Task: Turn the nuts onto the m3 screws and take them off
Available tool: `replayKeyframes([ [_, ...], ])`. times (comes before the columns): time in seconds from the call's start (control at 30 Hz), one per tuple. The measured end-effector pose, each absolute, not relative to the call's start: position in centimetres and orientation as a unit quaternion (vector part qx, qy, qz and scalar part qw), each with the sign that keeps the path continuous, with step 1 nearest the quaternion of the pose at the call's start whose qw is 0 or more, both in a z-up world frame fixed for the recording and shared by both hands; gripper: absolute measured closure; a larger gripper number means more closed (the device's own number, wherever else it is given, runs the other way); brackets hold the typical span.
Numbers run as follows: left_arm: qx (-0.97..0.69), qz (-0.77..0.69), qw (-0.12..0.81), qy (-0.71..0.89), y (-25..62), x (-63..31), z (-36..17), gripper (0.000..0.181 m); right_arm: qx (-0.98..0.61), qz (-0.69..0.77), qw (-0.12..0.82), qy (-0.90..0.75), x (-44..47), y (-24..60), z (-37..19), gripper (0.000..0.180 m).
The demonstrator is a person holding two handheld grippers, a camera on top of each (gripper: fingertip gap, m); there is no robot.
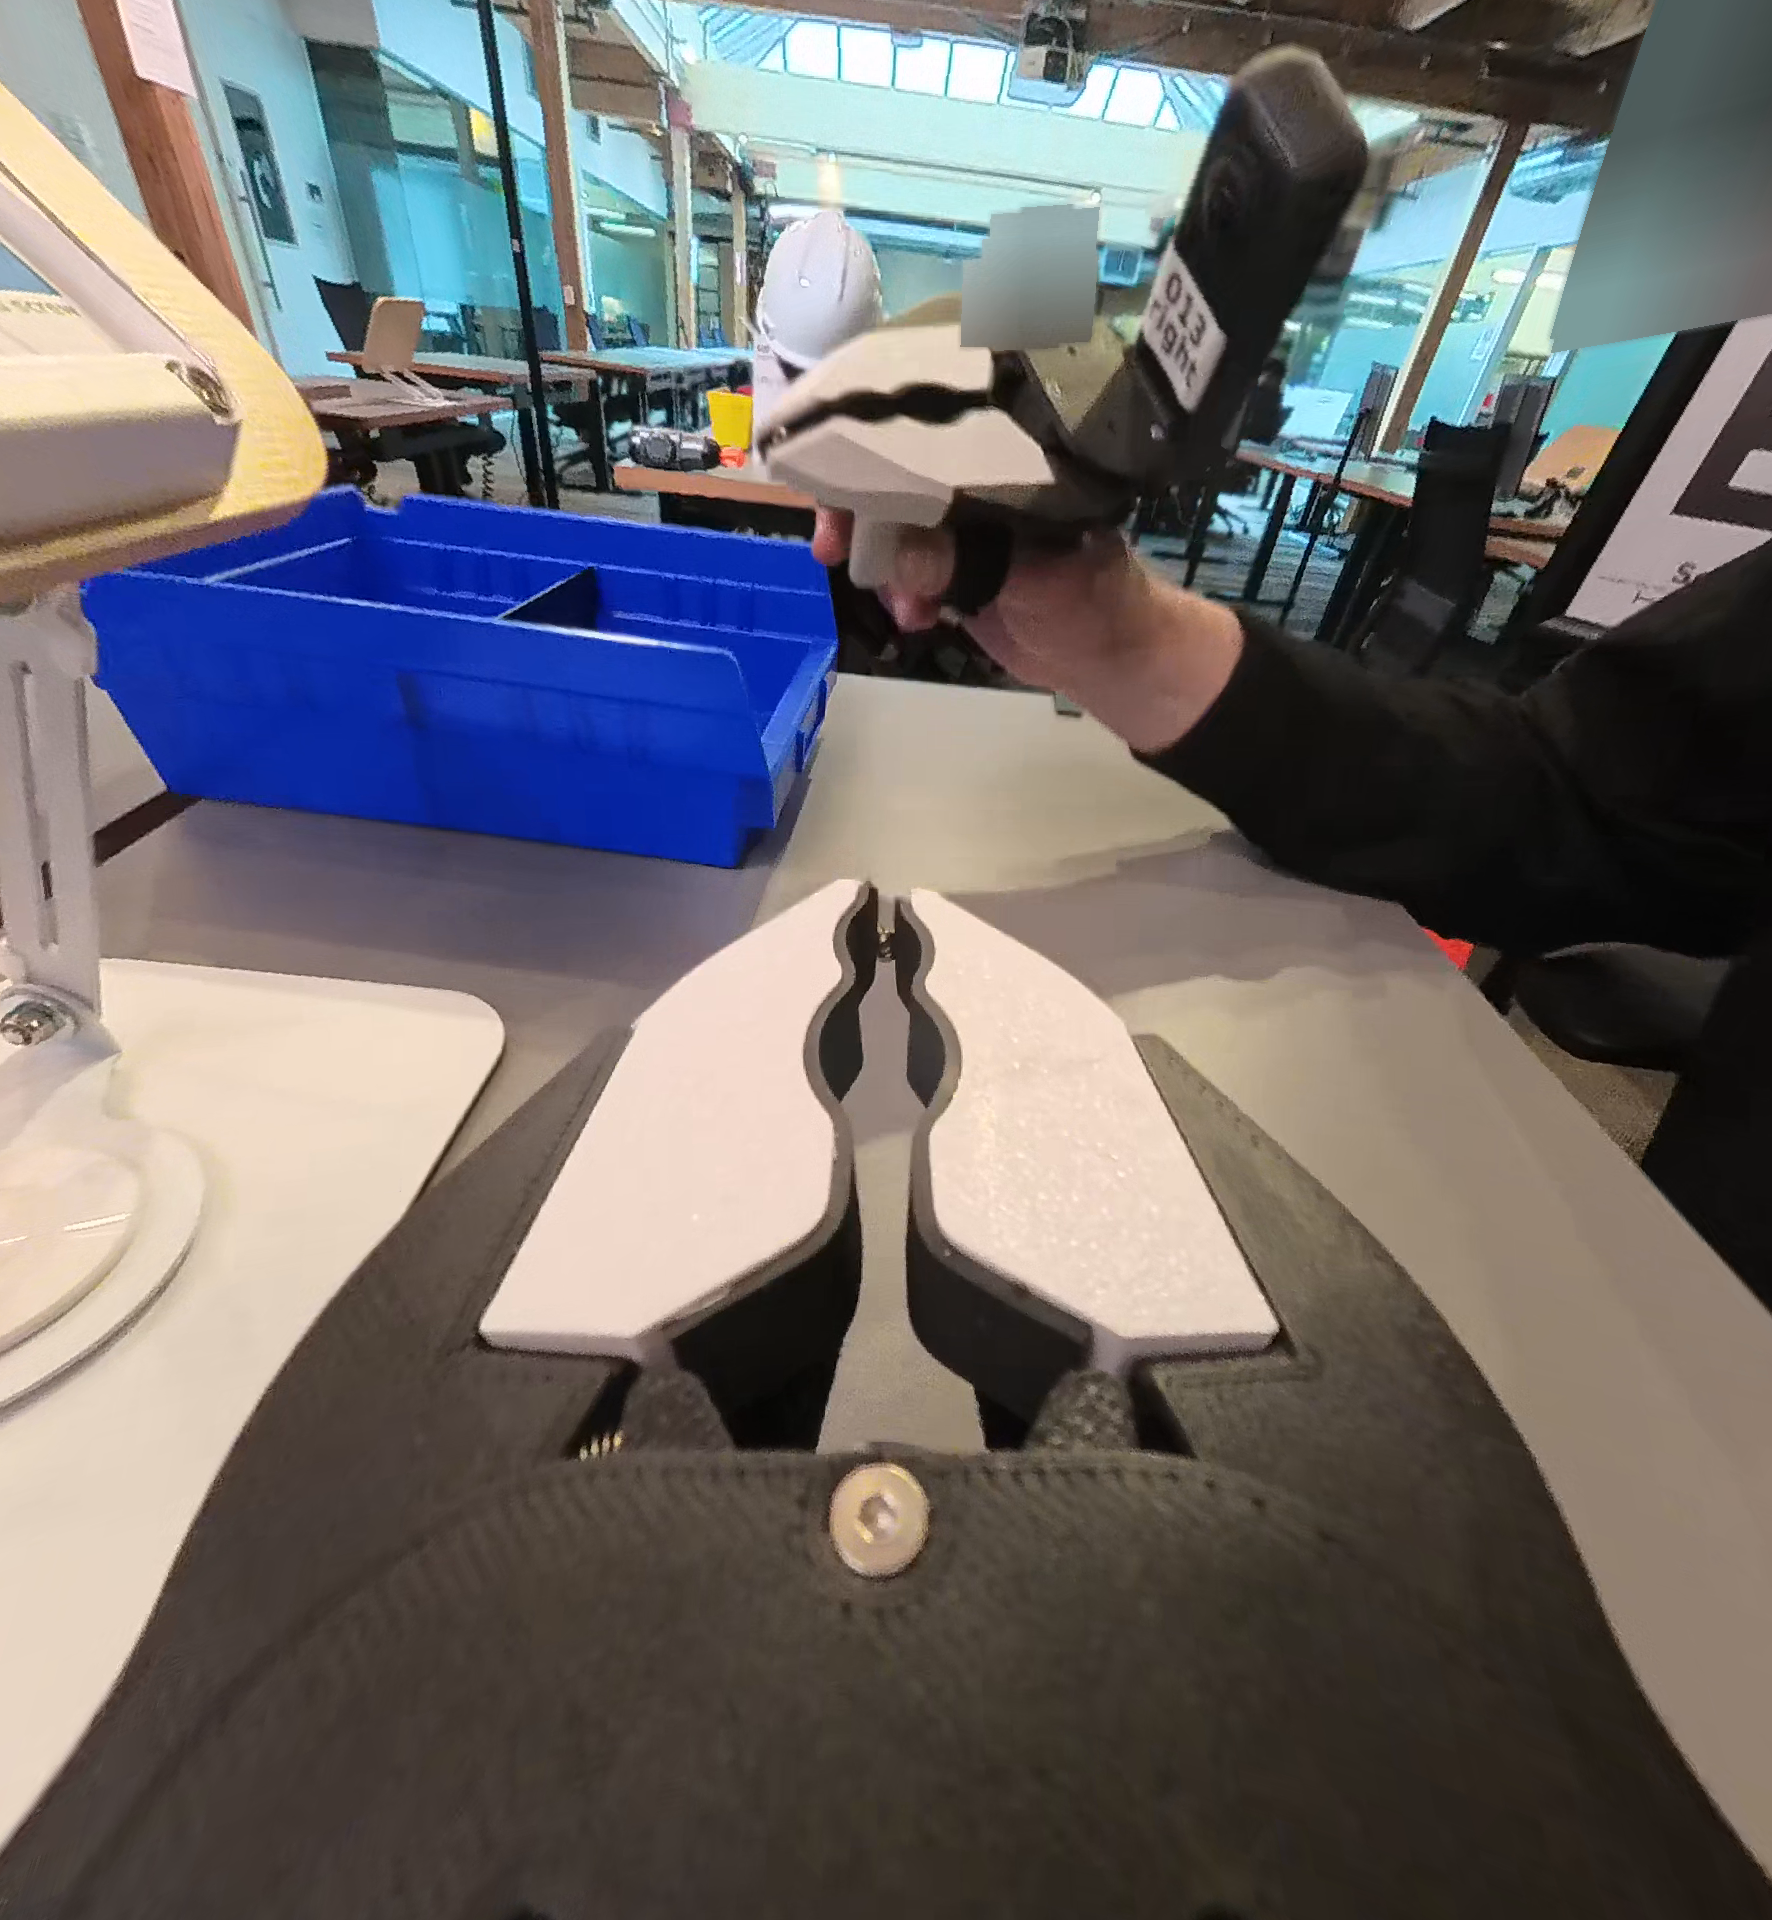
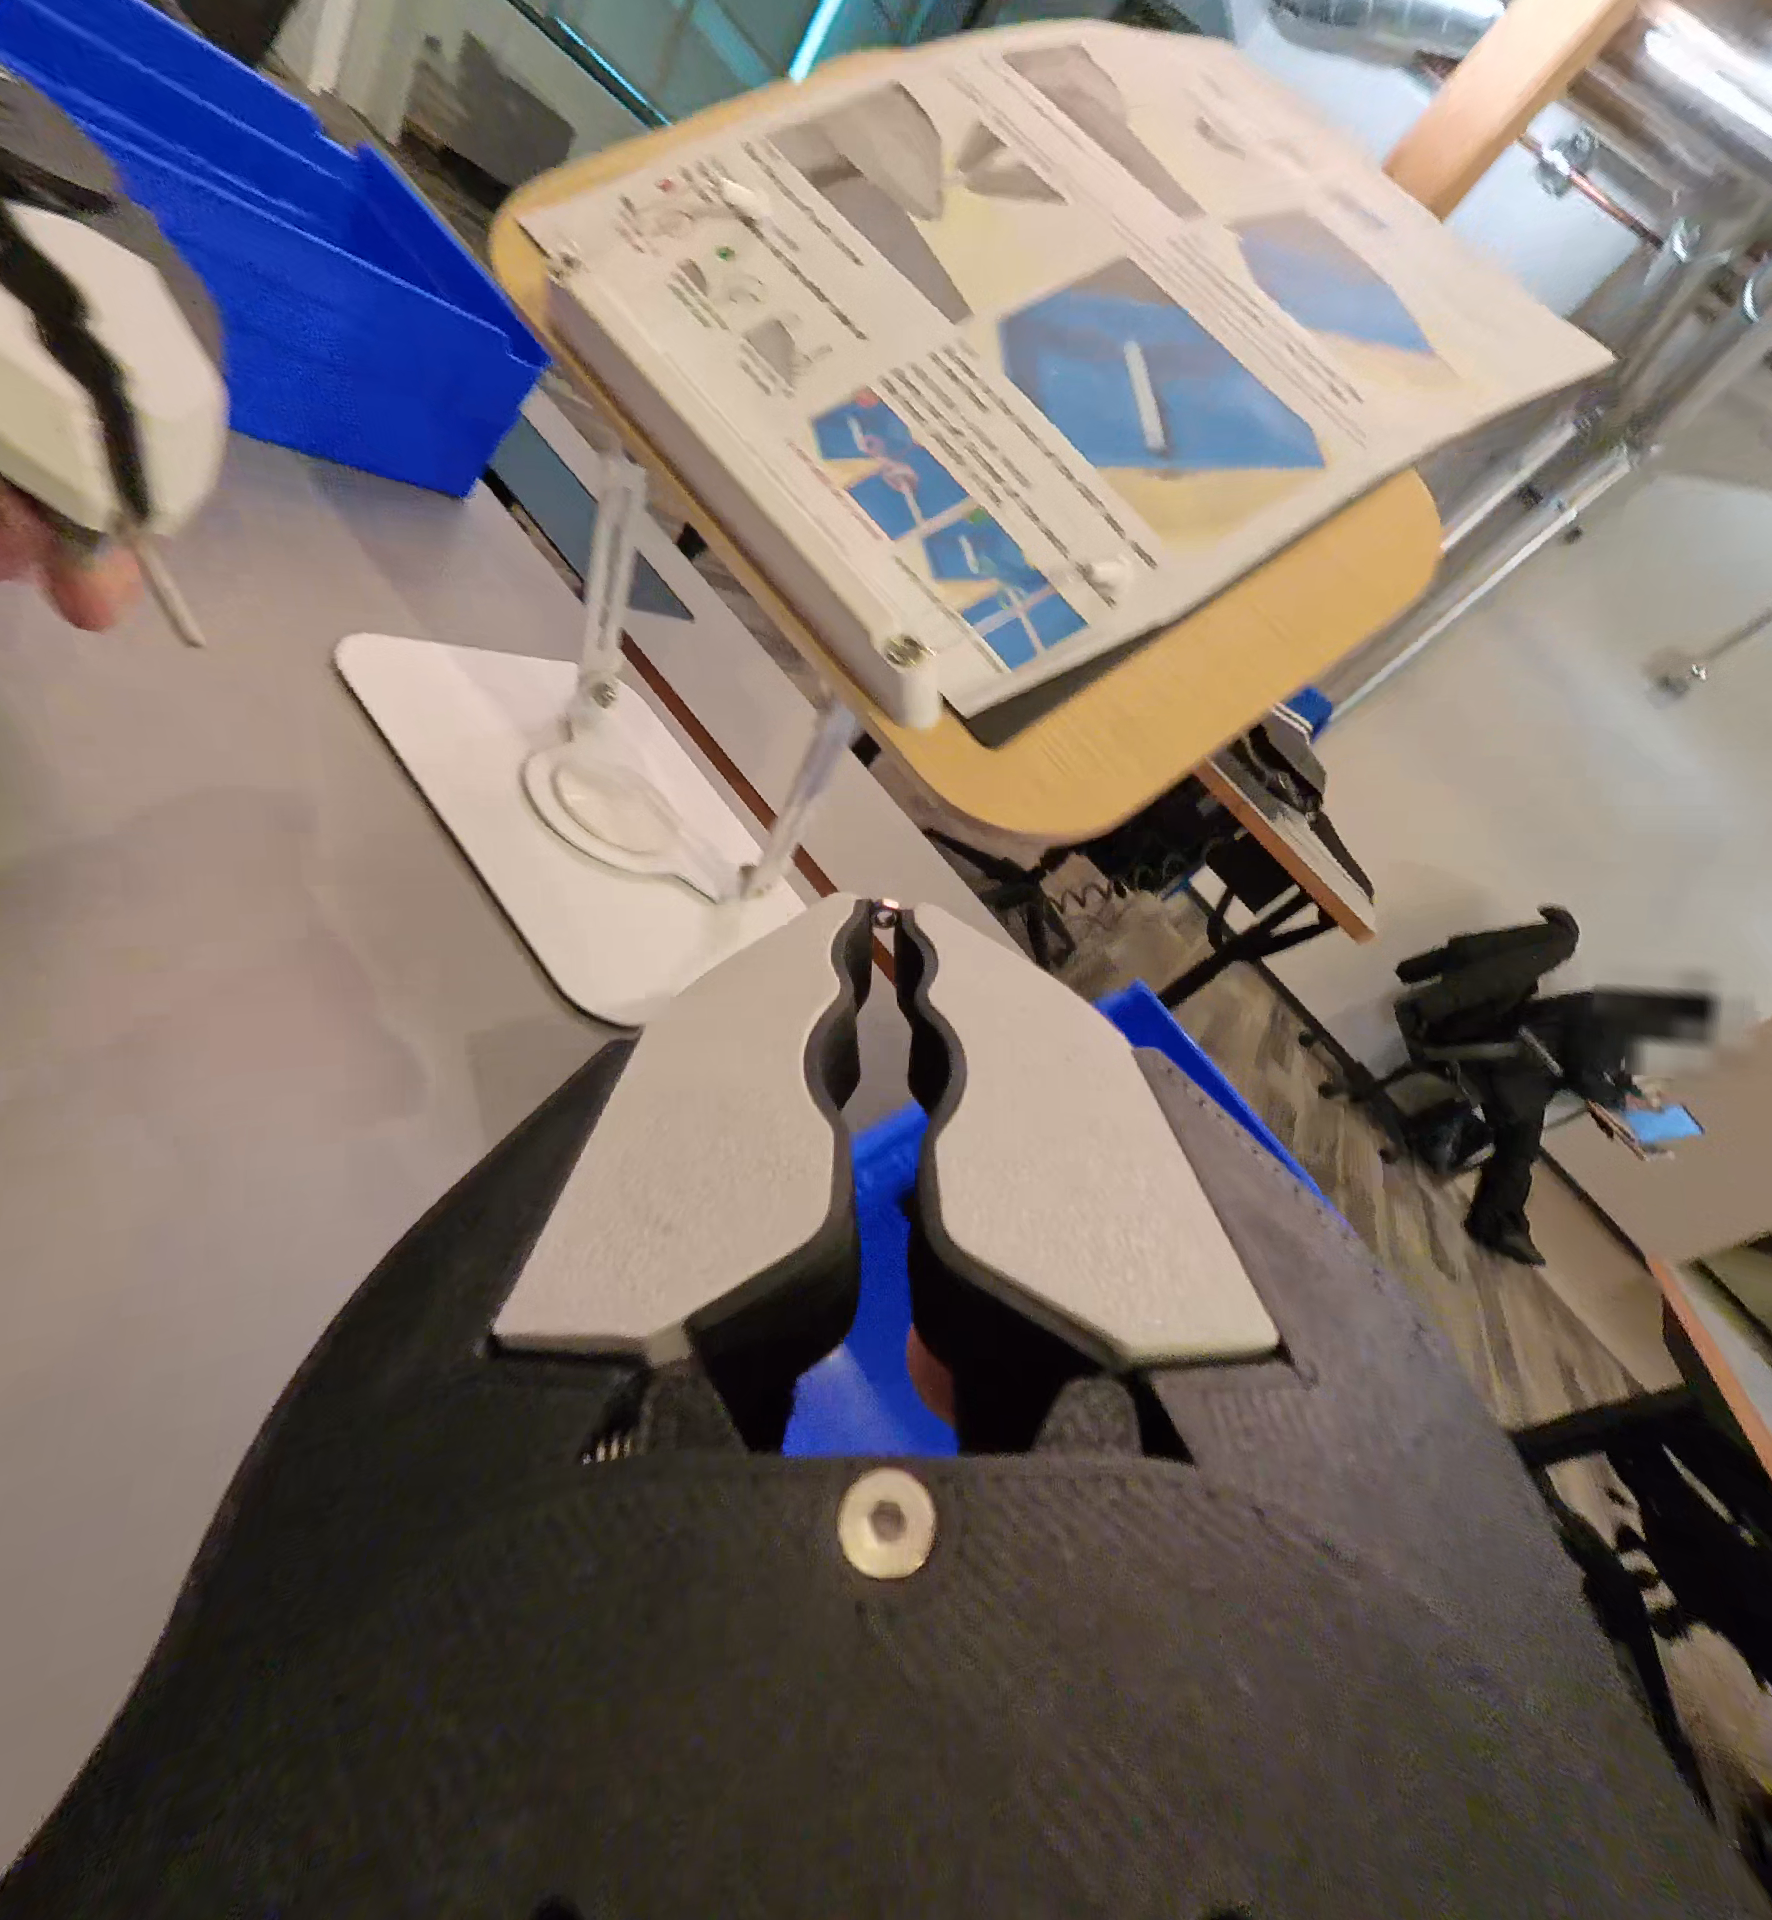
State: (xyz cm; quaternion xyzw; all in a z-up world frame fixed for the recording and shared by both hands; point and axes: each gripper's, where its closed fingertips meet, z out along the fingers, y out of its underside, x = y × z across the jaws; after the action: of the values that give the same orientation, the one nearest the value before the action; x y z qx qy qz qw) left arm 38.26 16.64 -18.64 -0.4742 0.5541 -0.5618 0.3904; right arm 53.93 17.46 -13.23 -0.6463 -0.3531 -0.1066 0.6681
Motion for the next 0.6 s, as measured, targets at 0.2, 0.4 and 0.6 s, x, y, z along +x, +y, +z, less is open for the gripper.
replayKeyframes([
  [0.2,-0.478,-0.556,0.387,0.559,16.6,38.6,-19.5,0.178,-0.716,-0.104,0.611,-0.320,59.8,19.0,-16.1,0.175],
  [0.4,-0.477,-0.556,0.382,0.563,16.6,38.8,-19.9,0.178,-0.761,-0.101,0.551,-0.327,62.1,20.2,-19.2,0.174],
  [0.6,-0.477,-0.550,0.379,0.571,16.5,39.3,-20.4,0.178,-0.796,-0.112,0.483,-0.346,63.7,21.2,-21.7,0.175],
])
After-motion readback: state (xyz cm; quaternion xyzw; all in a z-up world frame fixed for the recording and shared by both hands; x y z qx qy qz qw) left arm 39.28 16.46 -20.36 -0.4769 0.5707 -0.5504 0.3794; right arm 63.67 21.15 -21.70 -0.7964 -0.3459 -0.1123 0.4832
